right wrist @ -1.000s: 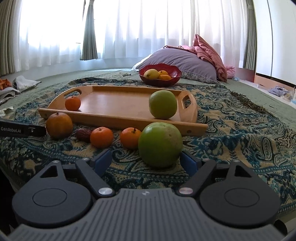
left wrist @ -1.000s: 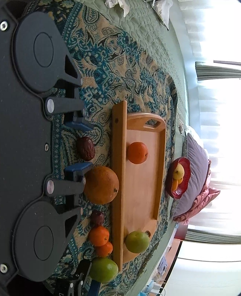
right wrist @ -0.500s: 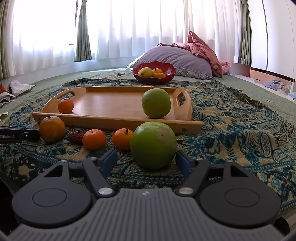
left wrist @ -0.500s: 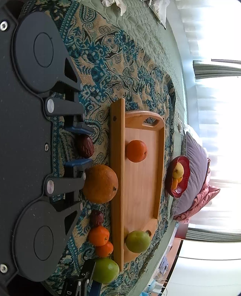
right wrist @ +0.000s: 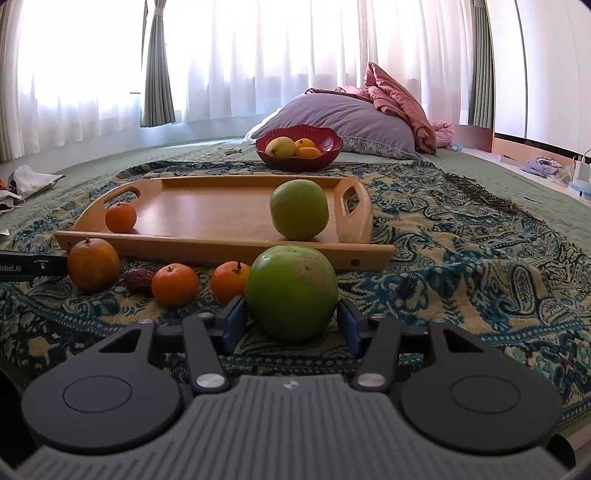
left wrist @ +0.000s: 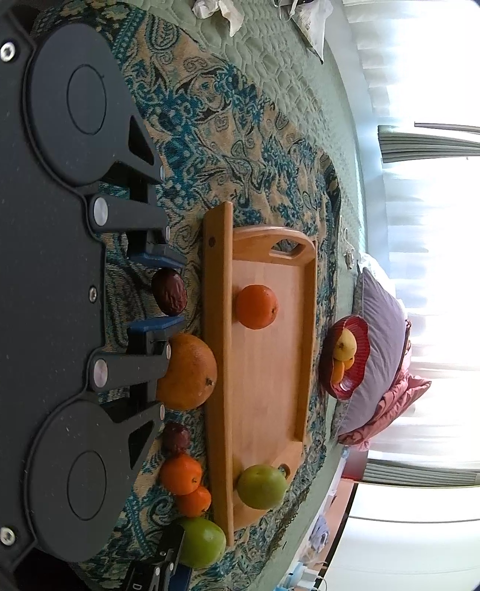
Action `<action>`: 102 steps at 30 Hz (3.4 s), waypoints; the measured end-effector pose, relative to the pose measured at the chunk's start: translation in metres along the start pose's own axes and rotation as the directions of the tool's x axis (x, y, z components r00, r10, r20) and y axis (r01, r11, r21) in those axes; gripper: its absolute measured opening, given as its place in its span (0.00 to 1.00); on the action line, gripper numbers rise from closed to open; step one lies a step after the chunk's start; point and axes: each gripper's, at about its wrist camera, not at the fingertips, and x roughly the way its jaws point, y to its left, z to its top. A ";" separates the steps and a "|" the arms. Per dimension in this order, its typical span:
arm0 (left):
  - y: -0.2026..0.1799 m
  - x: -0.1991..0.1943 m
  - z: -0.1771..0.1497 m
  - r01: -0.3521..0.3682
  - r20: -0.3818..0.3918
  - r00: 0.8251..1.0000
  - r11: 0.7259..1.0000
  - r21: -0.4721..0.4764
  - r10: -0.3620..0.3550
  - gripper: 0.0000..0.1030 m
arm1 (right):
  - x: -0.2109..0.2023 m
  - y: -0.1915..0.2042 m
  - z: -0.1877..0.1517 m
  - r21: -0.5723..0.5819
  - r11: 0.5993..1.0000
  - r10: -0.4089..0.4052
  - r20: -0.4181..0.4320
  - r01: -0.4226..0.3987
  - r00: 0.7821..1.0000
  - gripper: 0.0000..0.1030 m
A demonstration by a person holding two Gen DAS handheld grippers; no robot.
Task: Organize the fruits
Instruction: 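Grasp the red date with the left gripper while the right grasps another green apple, then place the date on the tray with the left gripper while the right places the apple beside the first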
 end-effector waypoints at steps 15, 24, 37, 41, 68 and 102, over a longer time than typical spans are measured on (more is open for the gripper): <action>0.006 -0.001 0.015 -0.008 0.032 0.999 1.000 -0.022 0.008 0.26 | -0.001 0.001 0.010 0.019 1.000 -0.008 0.036 0.008 0.999 0.56; 0.003 0.000 0.012 0.001 0.026 1.000 1.000 -0.016 0.000 0.26 | 0.012 -0.004 0.013 0.043 0.999 0.003 0.009 -0.003 1.000 0.70; 0.005 0.005 0.015 0.005 0.020 1.000 1.000 -0.028 -0.004 0.26 | 0.030 -0.018 0.020 0.170 0.984 0.054 -0.015 -0.050 0.998 0.58; 0.004 0.007 0.022 0.006 0.032 0.999 1.000 -0.013 -0.005 0.26 | 0.027 -0.020 0.022 0.194 0.979 0.059 -0.017 -0.055 0.998 0.58; 0.006 0.130 0.143 0.096 -0.122 0.988 0.995 -0.022 -0.098 0.25 | 0.123 -0.050 0.148 0.275 0.960 0.093 -0.124 -0.056 0.988 0.57; 0.005 0.180 0.131 0.067 -0.213 0.975 0.998 0.009 -0.063 0.26 | 0.185 -0.025 0.135 0.199 0.980 0.068 -0.266 -0.014 0.962 0.58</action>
